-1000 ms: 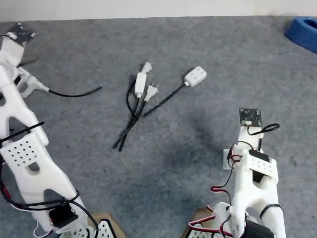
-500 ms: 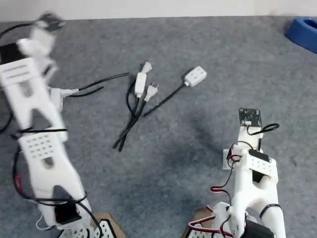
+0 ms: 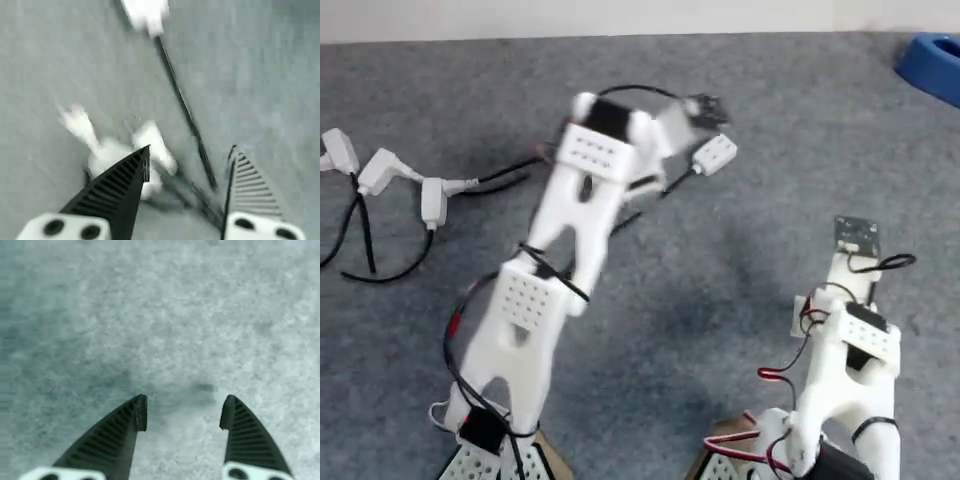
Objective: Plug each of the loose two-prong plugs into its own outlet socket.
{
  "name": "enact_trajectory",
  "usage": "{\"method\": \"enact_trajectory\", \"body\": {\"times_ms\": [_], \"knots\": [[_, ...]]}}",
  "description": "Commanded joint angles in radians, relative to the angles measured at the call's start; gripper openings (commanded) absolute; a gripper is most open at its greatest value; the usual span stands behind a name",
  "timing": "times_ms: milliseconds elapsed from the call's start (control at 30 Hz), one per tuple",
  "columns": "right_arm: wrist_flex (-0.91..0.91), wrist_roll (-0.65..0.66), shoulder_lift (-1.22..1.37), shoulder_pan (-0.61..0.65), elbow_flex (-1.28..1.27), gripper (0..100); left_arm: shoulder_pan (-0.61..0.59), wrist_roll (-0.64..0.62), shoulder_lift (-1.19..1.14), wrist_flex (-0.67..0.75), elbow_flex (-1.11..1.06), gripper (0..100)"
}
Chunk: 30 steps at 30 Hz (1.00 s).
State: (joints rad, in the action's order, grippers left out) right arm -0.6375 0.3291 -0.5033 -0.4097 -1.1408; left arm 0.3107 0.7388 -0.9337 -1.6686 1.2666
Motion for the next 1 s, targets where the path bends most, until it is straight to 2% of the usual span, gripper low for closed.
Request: {"method": "enact_trajectory", "body": {"times_ms": [0,167,467,767,967], "knots": [[0.05,0.002,-0.027,-0.033,-0.016,23.3,0.048,-0.049,0.01,0.304,0.031,25],[0.116,0.002,-0.027,-0.031,-0.096,23.3,0.073,-0.058,-0.048,0.575,-0.071,25],[0.113,0.002,-0.028,-0.031,-0.12,23.3,0.073,-0.058,-0.278,0.908,-0.082,24],[0.113,0.008,-0.028,0.004,-0.134,23.0,0.09,-0.058,-0.355,0.99,-0.082,24],[0.116,0.008,-0.028,0.005,-0.134,23.0,0.082,-0.052,-0.364,0.985,-0.082,10]]}}
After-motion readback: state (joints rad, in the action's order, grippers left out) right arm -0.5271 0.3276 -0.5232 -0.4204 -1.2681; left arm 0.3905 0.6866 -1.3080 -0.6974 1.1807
